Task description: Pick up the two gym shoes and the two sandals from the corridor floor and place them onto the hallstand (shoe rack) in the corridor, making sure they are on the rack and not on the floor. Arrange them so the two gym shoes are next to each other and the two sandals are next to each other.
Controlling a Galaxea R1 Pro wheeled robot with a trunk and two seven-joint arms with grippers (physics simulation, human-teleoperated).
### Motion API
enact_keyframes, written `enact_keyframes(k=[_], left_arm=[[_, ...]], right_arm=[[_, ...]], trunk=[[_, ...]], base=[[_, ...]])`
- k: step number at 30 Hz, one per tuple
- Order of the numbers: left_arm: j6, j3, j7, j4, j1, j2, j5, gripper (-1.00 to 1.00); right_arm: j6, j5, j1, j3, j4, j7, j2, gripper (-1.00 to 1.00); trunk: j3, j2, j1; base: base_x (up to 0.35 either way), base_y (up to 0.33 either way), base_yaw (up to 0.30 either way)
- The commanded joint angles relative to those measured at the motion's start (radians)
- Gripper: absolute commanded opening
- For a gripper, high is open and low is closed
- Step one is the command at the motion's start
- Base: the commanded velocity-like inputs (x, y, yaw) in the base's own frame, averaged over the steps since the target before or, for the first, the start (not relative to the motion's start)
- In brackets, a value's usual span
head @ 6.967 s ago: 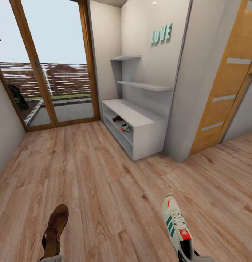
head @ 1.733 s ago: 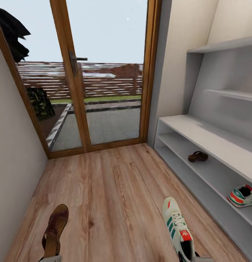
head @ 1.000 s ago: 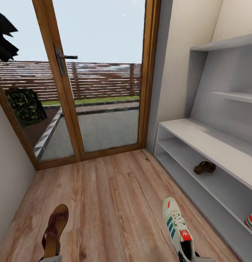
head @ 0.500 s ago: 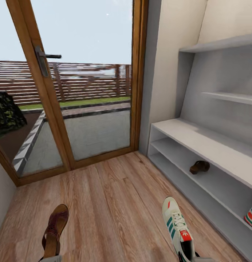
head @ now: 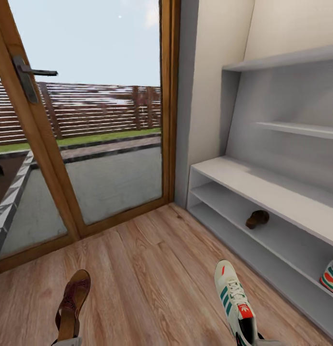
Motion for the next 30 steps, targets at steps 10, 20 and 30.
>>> enact_keyframes(k=[10,20,30], left_arm=[[-0.001,0.004,-0.009,0.001,-0.001,0.000,0.006,-1.00],[-0.001,0.004,-0.009,0.001,-0.001,0.001,0.006,-1.00],[-0.001,0.004,-0.009,0.001,0.000,0.001,0.007,-1.00]], right_arm=[[-0.002,0.000,-0.001,0.001,0.000,-0.002,0.000,-1.00],[-0.002,0.000,-0.001,0.001,0.000,-0.002,0.000,-1.00],[-0.002,0.000,-0.001,0.001,0.000,-0.002,0.000,-1.00]], trunk=[[0.003,0.000,0.000],[0.007,0.000,0.000],[0.011,0.000,0.000]], base=[[0.229,0.273,-0.255],[0.251,0.205,-0.255],[0.127,0.047,-0.255]])
